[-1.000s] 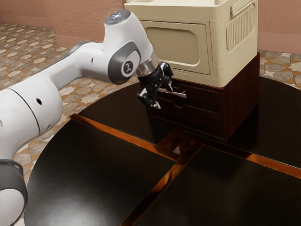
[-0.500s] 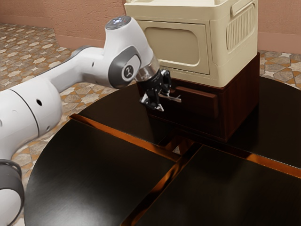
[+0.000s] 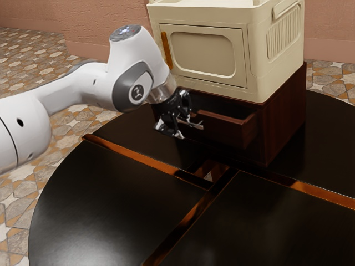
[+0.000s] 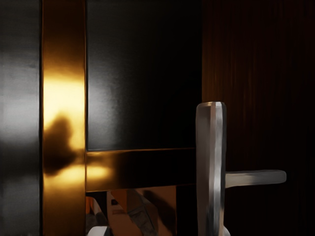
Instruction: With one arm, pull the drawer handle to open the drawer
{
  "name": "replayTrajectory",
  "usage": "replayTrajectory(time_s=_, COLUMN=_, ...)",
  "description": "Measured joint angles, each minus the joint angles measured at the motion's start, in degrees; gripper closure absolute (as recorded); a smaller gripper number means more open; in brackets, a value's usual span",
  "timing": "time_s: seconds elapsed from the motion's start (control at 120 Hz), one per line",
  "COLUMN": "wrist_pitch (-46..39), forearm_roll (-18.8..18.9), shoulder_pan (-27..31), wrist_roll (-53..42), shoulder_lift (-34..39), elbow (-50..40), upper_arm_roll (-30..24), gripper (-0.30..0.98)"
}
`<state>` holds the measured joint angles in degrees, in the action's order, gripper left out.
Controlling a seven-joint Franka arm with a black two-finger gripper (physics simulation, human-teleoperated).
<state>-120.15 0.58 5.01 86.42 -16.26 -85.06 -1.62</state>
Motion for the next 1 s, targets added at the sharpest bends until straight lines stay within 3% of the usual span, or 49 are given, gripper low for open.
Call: replayTrajectory(time_s=1.0, wrist_pitch=-4.4, forearm_roll=-0.1, shoulder_pan=0.2, wrist_roll=1.6, shoulder_lift=15.2, elbow=-19.3, upper_arm_roll=0.5, gripper=0.49)
